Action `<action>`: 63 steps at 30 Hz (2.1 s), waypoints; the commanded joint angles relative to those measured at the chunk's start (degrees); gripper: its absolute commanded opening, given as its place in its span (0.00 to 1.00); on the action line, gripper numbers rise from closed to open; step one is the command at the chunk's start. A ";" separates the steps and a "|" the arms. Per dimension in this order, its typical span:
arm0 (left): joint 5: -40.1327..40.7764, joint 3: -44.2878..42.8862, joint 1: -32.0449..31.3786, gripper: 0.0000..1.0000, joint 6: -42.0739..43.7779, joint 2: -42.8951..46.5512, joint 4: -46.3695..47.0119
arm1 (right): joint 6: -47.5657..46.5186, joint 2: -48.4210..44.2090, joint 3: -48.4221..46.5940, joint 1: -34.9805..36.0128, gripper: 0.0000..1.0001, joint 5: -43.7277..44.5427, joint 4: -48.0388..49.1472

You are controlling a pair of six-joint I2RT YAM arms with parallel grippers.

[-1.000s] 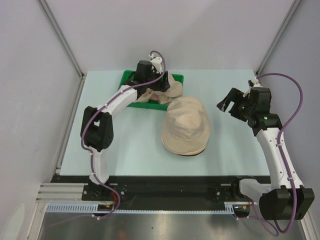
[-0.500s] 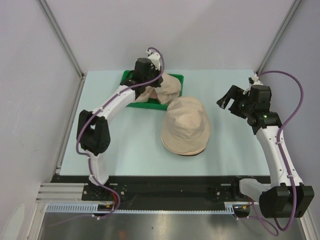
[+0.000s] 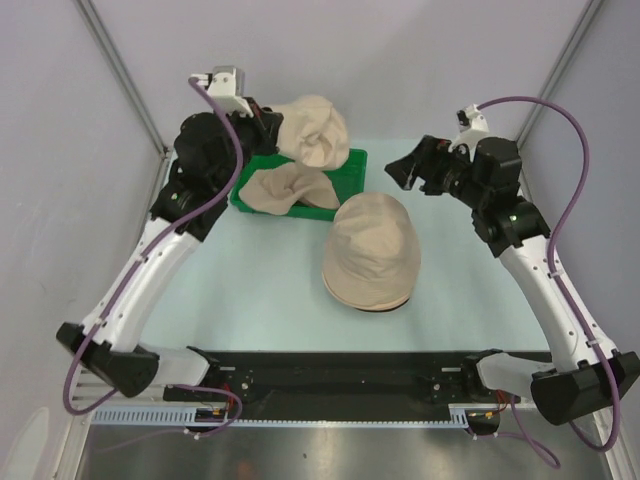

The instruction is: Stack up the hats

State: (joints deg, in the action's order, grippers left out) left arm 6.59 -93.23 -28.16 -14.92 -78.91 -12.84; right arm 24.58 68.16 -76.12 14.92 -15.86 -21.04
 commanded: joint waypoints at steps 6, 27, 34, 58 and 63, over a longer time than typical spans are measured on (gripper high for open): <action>-3.77 5.17 -1.63 0.00 0.85 7.46 8.71 | -0.41 -1.19 -1.31 9.08 0.87 2.85 7.95; 27.06 0.33 -16.47 0.00 -16.37 11.94 2.38 | -6.56 -7.34 -1.84 23.12 0.87 4.60 9.00; 32.52 -4.24 -25.70 0.00 -18.83 8.87 1.41 | -9.19 -5.06 -4.12 30.24 0.86 4.96 8.82; 38.49 -4.68 -32.65 0.00 -39.31 5.79 0.80 | -18.34 -3.21 -9.04 46.52 0.84 40.99 12.08; 40.25 -4.24 -33.27 0.00 -40.36 4.91 0.54 | -18.78 -2.07 -12.91 47.92 0.84 45.20 11.90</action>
State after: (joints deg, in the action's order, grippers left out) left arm 44.42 -96.42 -60.66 -52.82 -73.71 -13.50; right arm 7.86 65.78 -84.42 61.58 21.58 -12.36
